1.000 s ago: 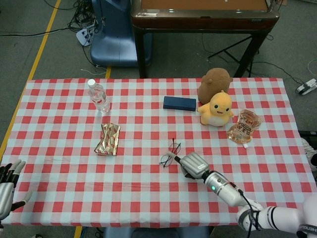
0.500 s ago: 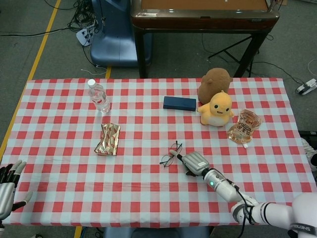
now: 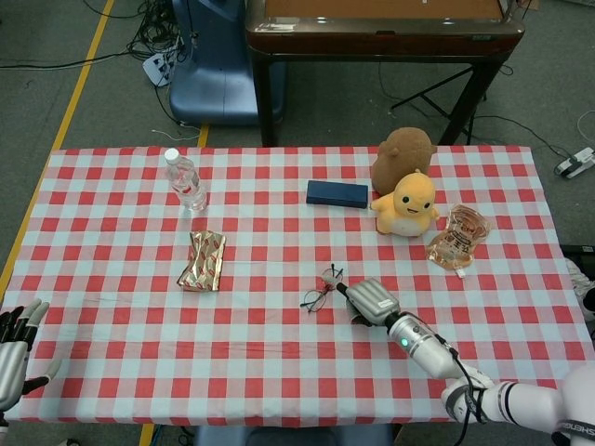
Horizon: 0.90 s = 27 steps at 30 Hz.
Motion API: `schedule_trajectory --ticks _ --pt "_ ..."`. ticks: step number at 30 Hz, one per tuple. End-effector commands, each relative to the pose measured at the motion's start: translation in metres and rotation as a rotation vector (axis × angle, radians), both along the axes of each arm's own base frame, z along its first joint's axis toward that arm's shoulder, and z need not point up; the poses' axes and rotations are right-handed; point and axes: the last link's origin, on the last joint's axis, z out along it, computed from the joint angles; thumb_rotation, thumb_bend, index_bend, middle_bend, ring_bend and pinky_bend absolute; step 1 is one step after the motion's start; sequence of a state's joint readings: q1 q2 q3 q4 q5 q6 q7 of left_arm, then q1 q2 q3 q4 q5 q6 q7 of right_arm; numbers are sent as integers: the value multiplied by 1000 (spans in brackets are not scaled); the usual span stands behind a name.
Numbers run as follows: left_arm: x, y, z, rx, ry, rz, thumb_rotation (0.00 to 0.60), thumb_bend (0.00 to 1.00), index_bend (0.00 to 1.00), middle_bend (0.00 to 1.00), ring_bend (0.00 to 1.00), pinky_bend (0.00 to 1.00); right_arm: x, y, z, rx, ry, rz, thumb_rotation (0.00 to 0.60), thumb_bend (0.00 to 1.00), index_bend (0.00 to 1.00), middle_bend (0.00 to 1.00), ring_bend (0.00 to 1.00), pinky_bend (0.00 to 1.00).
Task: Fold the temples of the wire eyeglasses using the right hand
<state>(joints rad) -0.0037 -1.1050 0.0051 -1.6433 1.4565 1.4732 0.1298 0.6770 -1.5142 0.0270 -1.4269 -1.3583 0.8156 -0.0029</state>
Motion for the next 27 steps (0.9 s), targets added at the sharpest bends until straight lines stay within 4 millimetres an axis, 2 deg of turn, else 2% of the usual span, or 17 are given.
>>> schedule_trajectory --ticks 1,6,11,14,16,20,24,27 --pt "1 2 0 0 -2 -5 600 290 0 0 10 0 -2 6 29 -70 -12 26 600 1000 0 993 1000 1000" --pt "2 5 0 8 -6 -16 600 290 0 0 10 0 -14 15 72 -188 21 32 600 956 0 941 982 1000" --pt "5 8 -1 12 -10 -30 600 290 0 0 10 0 -36 33 115 -324 75 -9 600 854 0 827 853 988" --pt "8 10 -2 21 -12 -45 600 290 0 0 10 0 -52 48 136 -387 129 -53 600 772 0 690 723 879" --pt "9 12 -3 28 -13 -53 600 290 0 0 10 0 -63 60 147 -423 165 -86 600 707 0 534 554 730" --pt "13 14 -4 30 -17 -67 600 290 0 0 10 0 -81 81 163 -491 194 -135 600 604 0 342 328 523" --pt "18 15 -5 37 -25 -82 600 290 0 0 10 0 -91 97 176 -562 175 -149 600 514 0 229 203 388" --pt "23 15 -6 50 -37 -101 600 290 0 0 9 0 -97 106 184 -605 166 -153 600 501 0 187 160 338"
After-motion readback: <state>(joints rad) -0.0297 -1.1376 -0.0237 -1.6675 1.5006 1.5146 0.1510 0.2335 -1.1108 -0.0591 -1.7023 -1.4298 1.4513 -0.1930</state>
